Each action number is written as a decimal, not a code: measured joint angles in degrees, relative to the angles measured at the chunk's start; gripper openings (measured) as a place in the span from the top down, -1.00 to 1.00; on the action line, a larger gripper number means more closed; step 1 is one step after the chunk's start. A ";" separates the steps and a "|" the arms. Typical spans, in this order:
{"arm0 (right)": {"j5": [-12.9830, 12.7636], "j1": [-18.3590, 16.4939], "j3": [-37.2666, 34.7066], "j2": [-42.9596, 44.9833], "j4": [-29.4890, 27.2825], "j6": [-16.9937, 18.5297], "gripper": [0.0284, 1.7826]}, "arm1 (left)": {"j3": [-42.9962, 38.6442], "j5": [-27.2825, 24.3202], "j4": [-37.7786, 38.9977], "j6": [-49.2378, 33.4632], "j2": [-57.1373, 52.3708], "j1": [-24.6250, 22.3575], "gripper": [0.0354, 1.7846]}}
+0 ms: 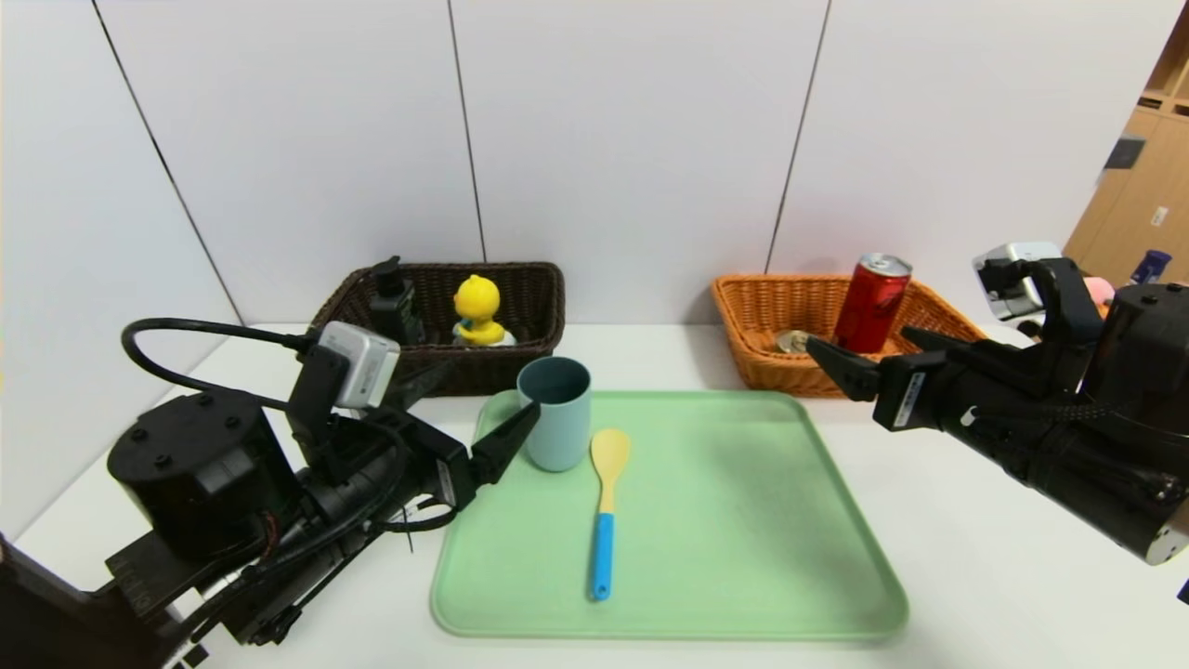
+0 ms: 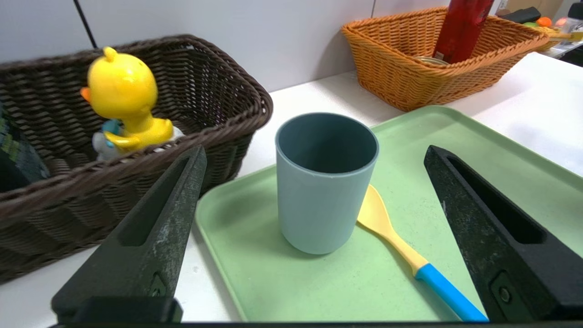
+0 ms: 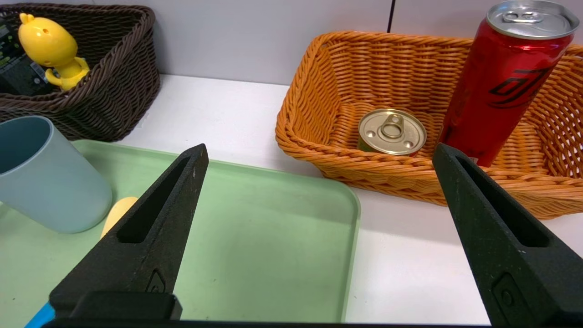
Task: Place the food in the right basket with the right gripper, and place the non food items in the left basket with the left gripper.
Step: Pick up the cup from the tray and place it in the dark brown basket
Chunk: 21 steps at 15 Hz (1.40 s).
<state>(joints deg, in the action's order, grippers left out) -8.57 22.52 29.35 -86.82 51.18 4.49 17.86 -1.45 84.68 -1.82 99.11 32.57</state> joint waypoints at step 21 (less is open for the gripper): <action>0.20 -1.40 -0.41 -0.46 0.11 0.15 -0.90 | 11.98 0.99 2.50 3.66 19.86 1.46 -0.89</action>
<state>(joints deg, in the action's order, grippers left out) -8.37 21.11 28.94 -87.28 51.29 4.63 29.84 -0.46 87.17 1.84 118.97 34.04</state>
